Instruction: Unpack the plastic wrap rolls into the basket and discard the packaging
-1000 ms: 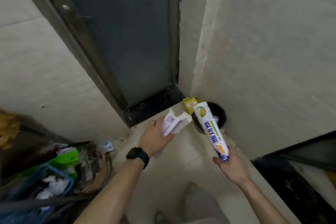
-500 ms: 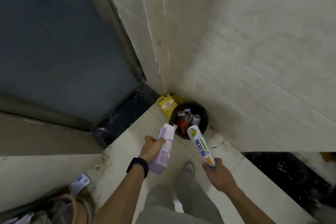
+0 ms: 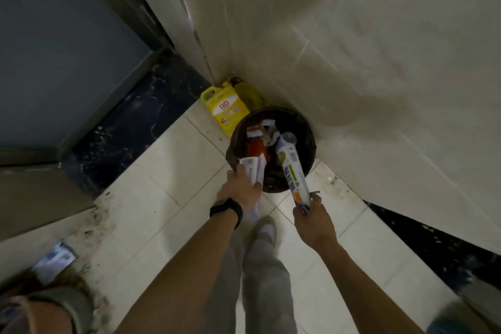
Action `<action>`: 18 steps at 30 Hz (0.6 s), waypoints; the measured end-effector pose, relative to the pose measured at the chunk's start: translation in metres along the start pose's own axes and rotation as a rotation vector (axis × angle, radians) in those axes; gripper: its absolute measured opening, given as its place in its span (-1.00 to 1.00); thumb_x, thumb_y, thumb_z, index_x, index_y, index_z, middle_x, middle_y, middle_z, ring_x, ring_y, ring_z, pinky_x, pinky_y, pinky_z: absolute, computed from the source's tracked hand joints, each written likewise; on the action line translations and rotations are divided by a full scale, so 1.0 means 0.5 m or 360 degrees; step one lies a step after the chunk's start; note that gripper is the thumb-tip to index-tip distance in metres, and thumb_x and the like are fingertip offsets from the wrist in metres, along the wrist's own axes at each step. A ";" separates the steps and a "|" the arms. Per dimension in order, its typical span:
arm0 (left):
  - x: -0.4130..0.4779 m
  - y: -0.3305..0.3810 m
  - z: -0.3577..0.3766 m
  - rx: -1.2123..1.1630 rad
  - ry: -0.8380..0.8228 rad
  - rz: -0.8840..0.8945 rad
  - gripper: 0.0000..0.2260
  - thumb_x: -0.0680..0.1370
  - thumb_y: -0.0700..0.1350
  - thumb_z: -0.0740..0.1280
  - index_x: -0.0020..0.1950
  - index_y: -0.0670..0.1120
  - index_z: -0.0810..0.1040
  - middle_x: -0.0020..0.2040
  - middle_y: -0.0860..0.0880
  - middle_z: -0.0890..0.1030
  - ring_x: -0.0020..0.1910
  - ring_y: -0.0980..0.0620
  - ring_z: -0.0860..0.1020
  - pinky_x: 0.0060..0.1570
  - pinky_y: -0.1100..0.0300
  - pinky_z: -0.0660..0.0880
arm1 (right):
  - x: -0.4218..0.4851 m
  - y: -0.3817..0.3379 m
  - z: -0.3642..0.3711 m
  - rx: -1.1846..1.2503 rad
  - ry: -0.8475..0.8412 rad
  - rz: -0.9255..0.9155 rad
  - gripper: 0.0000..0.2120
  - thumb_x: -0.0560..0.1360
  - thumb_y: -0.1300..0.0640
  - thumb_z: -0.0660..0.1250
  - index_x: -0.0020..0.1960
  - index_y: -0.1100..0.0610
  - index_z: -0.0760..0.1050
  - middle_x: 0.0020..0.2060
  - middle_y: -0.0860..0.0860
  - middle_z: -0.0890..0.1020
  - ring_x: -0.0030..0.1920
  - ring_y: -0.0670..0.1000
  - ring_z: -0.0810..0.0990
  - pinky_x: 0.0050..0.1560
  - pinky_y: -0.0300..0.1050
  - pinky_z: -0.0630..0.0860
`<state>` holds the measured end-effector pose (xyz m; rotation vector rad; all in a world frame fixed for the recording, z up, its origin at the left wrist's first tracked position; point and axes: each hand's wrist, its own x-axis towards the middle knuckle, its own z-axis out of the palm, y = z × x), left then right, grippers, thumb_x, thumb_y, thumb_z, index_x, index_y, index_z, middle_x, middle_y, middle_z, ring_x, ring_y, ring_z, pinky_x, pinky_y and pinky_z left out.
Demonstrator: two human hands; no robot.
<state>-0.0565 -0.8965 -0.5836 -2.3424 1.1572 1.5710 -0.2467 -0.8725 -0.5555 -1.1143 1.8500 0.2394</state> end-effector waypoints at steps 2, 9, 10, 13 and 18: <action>0.072 0.002 0.022 0.0036 0.0019 0.0073 -0.44 0.58 0.15 0.23 0.48 -0.05 0.16 0.30 -0.20 0.39 0.17 -0.26 0.51 0.15 -0.13 0.49 | 0.070 -0.014 0.030 0.0009 0.0007 -0.0037 -0.49 0.60 0.08 0.28 0.48 0.19 0.23 0.24 0.25 0.52 0.12 0.28 0.57 0.00 0.02 0.51; 0.200 -0.058 0.075 -0.0049 -0.0144 0.0143 -0.42 0.55 0.20 0.22 0.53 0.15 0.11 0.43 -0.10 0.32 0.29 -0.20 0.47 0.24 -0.12 0.48 | 0.196 -0.037 0.113 0.0047 -0.0133 -0.0024 -0.23 0.59 -0.03 0.31 0.61 0.11 -0.08 0.54 0.21 0.20 0.44 0.29 0.35 0.33 0.11 0.41; 0.193 -0.072 0.079 -0.0015 -0.0141 0.0155 -0.44 0.55 0.17 0.23 0.52 0.17 0.15 0.40 -0.10 0.37 0.28 -0.20 0.49 0.22 -0.09 0.49 | 0.191 -0.032 0.120 0.0010 -0.0167 0.0027 -0.22 0.59 -0.05 0.30 0.61 0.10 -0.08 0.55 0.19 0.19 0.45 0.27 0.34 0.34 0.09 0.40; 0.147 -0.102 0.073 0.0148 -0.0227 0.0084 -0.49 0.59 0.08 0.24 0.53 0.07 0.20 0.42 -0.12 0.37 0.33 -0.19 0.43 0.26 -0.04 0.43 | 0.146 -0.014 0.118 -0.0056 -0.0212 0.0136 -0.29 0.60 -0.09 0.27 0.60 0.11 0.03 0.53 0.16 0.29 0.45 0.22 0.36 0.37 0.07 0.39; -0.016 -0.110 0.001 0.0425 -0.0440 0.0033 -0.52 0.59 0.05 0.21 0.48 -0.08 0.29 0.38 -0.18 0.44 0.28 -0.21 0.47 0.23 -0.04 0.45 | -0.020 -0.010 0.041 -0.0242 -0.0268 0.0085 -0.47 0.61 -0.06 0.22 0.53 0.06 0.24 0.41 0.14 0.47 0.38 0.19 0.45 0.34 0.01 0.40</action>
